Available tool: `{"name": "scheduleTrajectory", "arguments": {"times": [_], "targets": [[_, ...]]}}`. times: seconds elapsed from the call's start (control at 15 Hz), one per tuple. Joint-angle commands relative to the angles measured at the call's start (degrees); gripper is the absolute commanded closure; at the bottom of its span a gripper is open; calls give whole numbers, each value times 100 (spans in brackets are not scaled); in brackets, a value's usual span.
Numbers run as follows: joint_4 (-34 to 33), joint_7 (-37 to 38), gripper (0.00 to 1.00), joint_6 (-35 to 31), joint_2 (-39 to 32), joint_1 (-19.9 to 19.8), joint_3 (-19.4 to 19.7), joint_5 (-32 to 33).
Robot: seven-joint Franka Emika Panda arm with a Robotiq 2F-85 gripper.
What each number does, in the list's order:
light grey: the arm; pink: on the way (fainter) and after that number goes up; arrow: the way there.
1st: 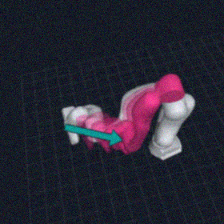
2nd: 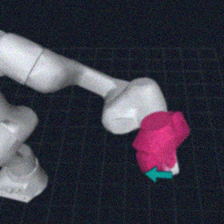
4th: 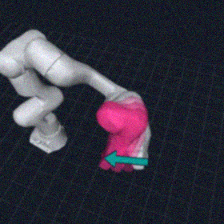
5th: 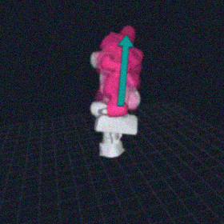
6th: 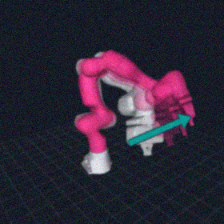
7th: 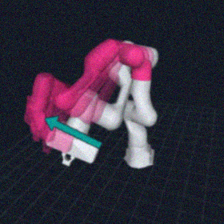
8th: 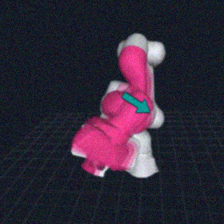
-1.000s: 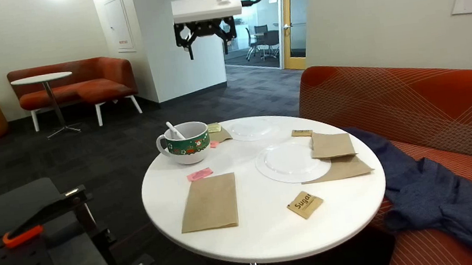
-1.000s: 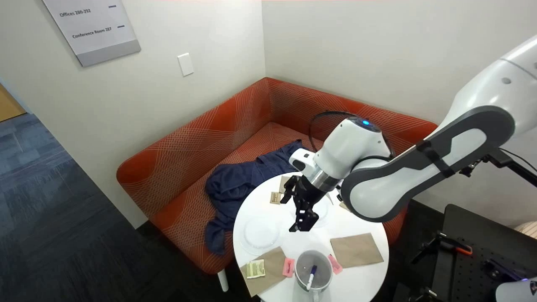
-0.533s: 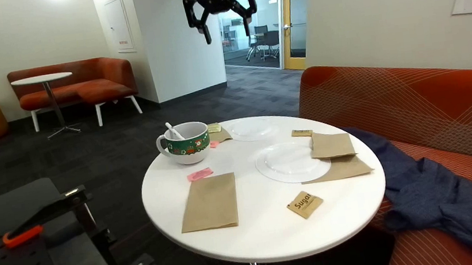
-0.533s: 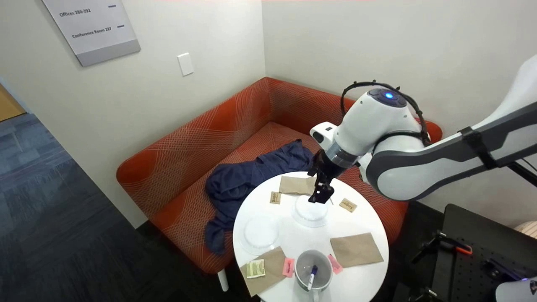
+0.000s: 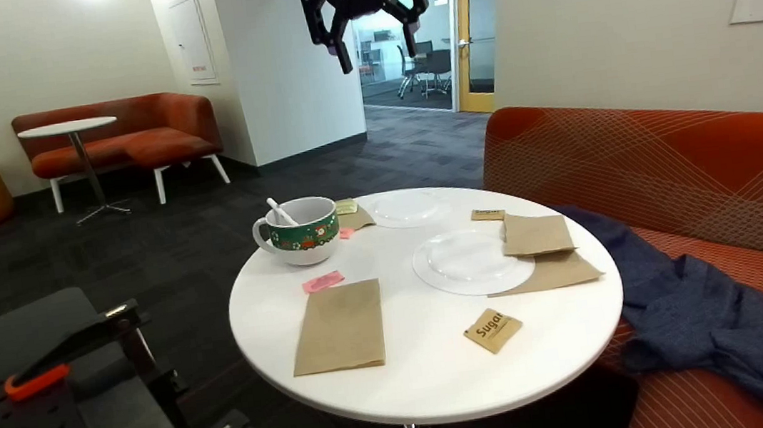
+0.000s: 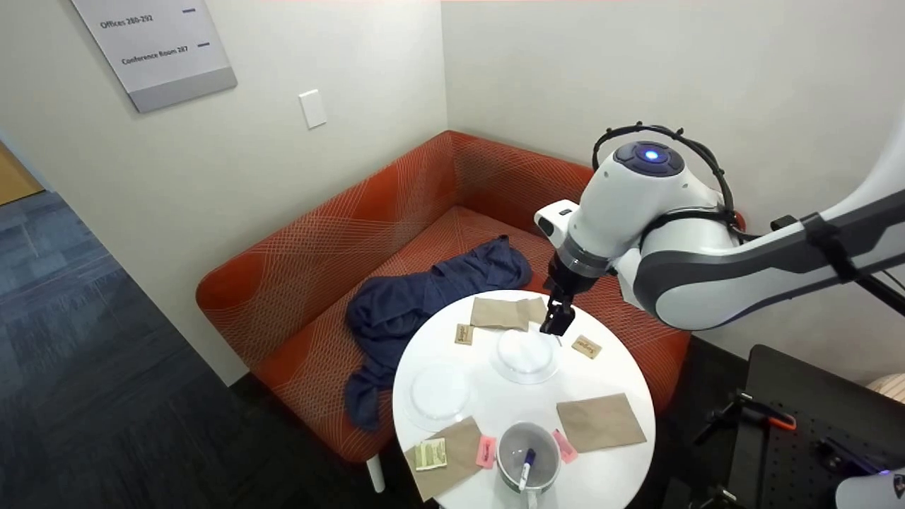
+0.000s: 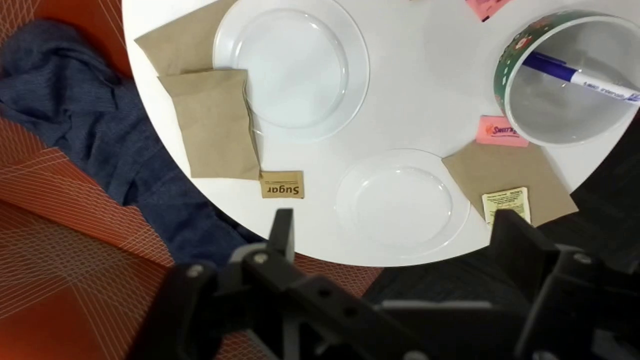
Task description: Put the marker into the mug.
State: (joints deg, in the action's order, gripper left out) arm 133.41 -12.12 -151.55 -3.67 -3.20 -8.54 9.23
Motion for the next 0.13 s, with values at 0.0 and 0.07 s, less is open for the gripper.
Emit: {"name": "scheduleTrajectory", "arguments": {"times": [0.0, 0.07], "targets": [[-7, -26, 0, 16, 7, 213, 212, -35], [-7, -26, 0, 16, 7, 212, 215, -35]]}}
